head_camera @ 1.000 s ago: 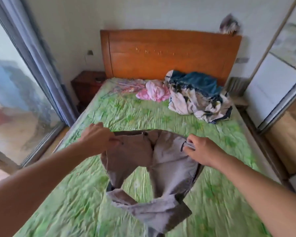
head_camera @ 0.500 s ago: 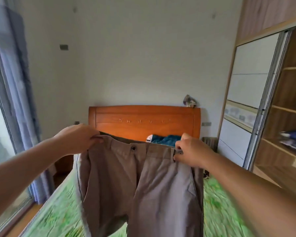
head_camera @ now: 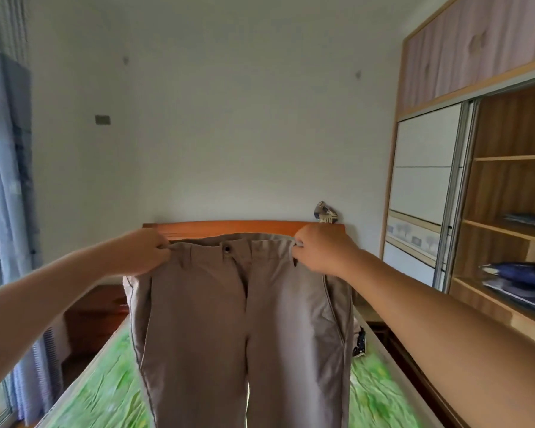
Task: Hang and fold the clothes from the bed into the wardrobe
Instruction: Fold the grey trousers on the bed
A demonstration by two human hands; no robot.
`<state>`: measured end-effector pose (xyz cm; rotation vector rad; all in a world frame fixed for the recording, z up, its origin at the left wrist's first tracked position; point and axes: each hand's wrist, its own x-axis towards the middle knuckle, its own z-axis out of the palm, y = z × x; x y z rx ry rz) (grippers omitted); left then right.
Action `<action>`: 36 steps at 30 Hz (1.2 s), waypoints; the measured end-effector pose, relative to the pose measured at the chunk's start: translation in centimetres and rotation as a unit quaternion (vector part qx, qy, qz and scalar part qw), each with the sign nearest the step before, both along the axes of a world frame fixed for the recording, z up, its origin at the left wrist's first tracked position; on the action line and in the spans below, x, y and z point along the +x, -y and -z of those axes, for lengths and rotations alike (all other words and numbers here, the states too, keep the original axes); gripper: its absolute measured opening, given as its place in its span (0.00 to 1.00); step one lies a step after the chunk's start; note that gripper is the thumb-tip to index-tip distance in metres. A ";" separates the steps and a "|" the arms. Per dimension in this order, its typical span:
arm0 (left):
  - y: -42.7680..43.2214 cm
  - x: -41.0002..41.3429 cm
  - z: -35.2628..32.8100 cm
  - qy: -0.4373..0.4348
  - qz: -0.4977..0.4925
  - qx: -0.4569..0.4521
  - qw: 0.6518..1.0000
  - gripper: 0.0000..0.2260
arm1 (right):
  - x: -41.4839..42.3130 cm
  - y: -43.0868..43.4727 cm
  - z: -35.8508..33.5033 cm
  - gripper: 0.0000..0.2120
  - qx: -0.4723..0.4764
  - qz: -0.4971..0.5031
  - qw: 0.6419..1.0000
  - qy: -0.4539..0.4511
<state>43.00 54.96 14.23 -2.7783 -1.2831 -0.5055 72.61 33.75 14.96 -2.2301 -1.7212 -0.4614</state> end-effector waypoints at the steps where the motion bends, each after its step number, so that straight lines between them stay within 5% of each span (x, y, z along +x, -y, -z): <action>1: -0.1 0.3 0.5 -0.003 0.002 -0.027 1.000 0.19 | 0.0 0.0 0.2 0.17 -0.030 0.007 0.997 -0.064; 7: 2.1 2.2 1.6 0.055 0.014 -0.147 0.988 0.21 | -0.9 0.6 1.8 0.14 -0.044 0.012 0.954 -0.297; 12: 7.5 4.2 0.6 0.155 0.060 -0.337 0.927 0.14 | -3.0 0.4 1.8 0.10 -0.003 0.001 0.902 -0.431; 18: 11.9 7.3 1.1 0.198 0.122 -0.442 0.867 0.11 | -5.0 -0.5 2.8 0.04 0.038 -0.022 0.784 -0.619; 24: 12.5 8.3 2.9 0.243 0.150 -0.537 0.793 0.13 | -5.0 0.3 4.1 0.03 0.037 -0.037 0.736 -0.675; 26: 12.5 8.1 3.8 0.200 0.212 -0.516 0.806 0.18 | -5.2 0.5 4.5 0.04 0.028 -0.037 0.724 -0.689; 29: 13.1 8.6 5.8 0.136 0.226 -0.377 0.888 0.16 | -5.6 0.4 5.3 0.07 0.010 -0.025 0.711 -0.703; 31: 13.0 8.7 7.0 0.125 0.197 -0.250 0.940 0.13 | -5.6 0.3 5.8 0.07 -0.007 -0.018 0.732 -0.681; 32: 12.8 8.6 7.4 0.122 0.186 -0.211 0.952 0.12 | -5.3 0.3 6.1 0.08 -0.015 -0.013 0.780 -0.626; 34: 12.1 7.9 8.0 0.116 0.179 -0.190 0.958 0.13 | -3.9 0.3 6.3 0.08 -0.002 -0.015 0.911 -0.412; 36: 11.3 7.1 8.4 0.100 0.172 -0.171 0.965 0.15 | -2.5 0.3 6.0 0.06 0.026 -0.039 0.981 -0.187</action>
